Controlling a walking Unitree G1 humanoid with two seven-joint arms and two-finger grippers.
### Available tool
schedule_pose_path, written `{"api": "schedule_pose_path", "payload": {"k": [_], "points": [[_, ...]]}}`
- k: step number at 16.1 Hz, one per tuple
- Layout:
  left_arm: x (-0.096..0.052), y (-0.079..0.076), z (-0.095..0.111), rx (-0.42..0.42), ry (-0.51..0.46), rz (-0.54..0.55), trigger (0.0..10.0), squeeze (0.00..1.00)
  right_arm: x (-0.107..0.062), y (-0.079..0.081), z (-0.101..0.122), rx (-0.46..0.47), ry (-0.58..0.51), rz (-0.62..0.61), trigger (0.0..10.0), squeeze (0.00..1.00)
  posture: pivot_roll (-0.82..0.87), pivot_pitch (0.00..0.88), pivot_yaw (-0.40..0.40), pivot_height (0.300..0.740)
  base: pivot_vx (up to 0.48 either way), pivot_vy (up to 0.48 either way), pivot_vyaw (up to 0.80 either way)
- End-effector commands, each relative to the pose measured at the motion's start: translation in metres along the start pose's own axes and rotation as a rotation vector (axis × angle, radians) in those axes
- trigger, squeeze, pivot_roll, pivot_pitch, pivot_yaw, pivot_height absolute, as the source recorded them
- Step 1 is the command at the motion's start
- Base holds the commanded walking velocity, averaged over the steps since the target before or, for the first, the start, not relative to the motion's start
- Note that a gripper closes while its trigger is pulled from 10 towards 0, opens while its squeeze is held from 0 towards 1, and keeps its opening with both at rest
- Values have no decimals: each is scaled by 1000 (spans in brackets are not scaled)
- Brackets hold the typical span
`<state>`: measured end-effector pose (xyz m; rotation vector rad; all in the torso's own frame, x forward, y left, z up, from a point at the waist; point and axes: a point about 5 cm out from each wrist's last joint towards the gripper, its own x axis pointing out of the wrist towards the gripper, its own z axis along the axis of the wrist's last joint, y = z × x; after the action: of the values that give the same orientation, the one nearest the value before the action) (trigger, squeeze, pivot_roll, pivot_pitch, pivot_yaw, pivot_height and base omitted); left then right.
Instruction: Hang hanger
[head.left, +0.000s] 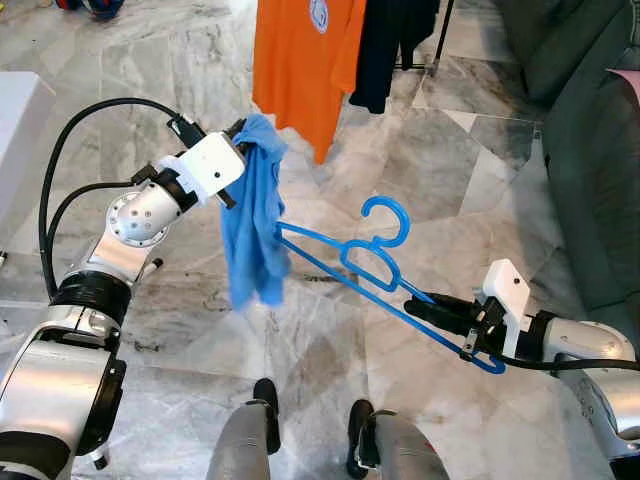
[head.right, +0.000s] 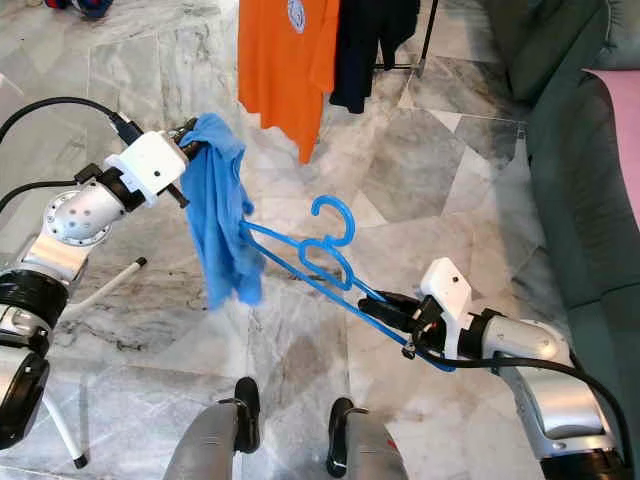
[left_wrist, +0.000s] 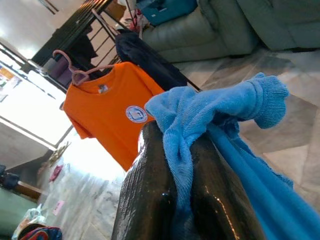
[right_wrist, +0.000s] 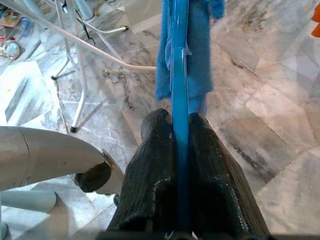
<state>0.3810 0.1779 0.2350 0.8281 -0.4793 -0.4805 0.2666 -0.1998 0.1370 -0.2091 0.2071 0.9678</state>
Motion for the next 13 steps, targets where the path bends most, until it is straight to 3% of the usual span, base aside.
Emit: {"api": "schedule_pose_path", "payload": {"k": [1,9,13], "points": [[-2,10,-1,27,6,32,10000,0,2,8,1,-2,0,49,10000,0,52,342,25,740,0,0,0],[-2,13,5,23,-33,30,10000,0,2,4,-5,-3,27,25,10000,0,58,348,27,740,0,0,0],[-11,18,-6,13,26,70,10000,0,-5,-7,7,-58,-13,-54,10000,0,54,349,28,740,0,0,0]]}}
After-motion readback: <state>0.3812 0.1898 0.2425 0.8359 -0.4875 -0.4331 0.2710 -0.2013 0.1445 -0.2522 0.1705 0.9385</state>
